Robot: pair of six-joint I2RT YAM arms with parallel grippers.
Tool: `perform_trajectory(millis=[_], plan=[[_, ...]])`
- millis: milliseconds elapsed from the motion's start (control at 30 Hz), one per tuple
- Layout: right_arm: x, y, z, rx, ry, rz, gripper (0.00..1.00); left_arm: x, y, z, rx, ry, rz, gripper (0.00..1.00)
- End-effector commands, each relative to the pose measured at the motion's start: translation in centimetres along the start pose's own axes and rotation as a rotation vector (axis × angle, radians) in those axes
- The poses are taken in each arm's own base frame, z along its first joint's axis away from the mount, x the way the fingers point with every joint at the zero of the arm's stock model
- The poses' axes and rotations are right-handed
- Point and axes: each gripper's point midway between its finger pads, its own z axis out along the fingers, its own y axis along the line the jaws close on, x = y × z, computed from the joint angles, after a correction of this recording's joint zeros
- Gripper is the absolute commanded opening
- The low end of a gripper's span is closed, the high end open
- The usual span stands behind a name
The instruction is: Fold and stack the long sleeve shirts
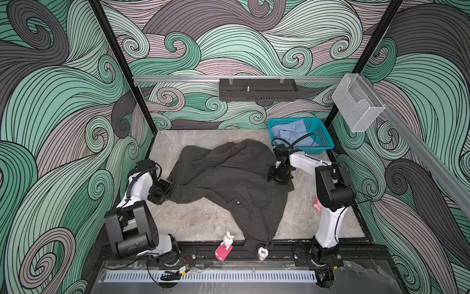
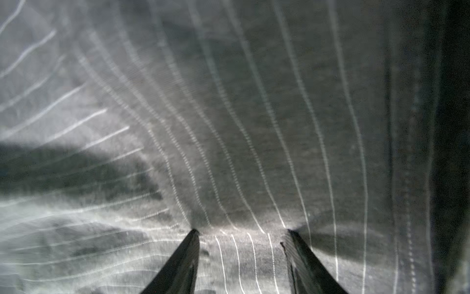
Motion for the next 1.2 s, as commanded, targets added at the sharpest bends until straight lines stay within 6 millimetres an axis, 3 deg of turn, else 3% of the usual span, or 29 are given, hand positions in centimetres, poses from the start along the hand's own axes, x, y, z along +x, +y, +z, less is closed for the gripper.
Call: perform_trajectory(millis=[0, 100, 233, 300, 567, 667, 967, 1167], plan=[[1.4, -2.8, 0.6, 0.057, 0.058, 0.065, 0.56, -0.2, -0.4, 1.1, -0.006, 0.074, -0.046, 0.38], [1.6, -3.0, 0.6, 0.057, 0.060, 0.058, 0.56, -0.1, -1.7, -0.1, 0.074, 0.064, -0.038, 0.46], [1.8, -3.0, 0.7, 0.047, 0.063, 0.060, 0.56, -0.5, -3.9, -3.9, 0.193, -0.046, 0.005, 0.56], [1.8, -3.1, 0.8, 0.053, 0.061, 0.060, 0.56, -0.1, -4.7, -3.9, 0.217, -0.025, 0.001, 0.59], [1.9, -3.5, 0.3, 0.060, 0.047, 0.053, 0.56, 3.0, -7.7, 0.0, 0.127, 0.080, 0.044, 0.60], [2.0, -3.5, 0.2, 0.057, 0.045, 0.052, 0.56, 3.7, -7.9, 1.3, 0.099, 0.095, 0.022, 0.60], [1.8, -3.4, -0.3, 0.054, 0.029, 0.045, 0.56, 3.8, -7.2, 4.5, 0.021, 0.130, -0.065, 0.60], [1.9, -3.5, -0.2, 0.055, 0.030, 0.044, 0.56, 2.8, -8.3, 4.6, 0.031, 0.102, -0.100, 0.59]])
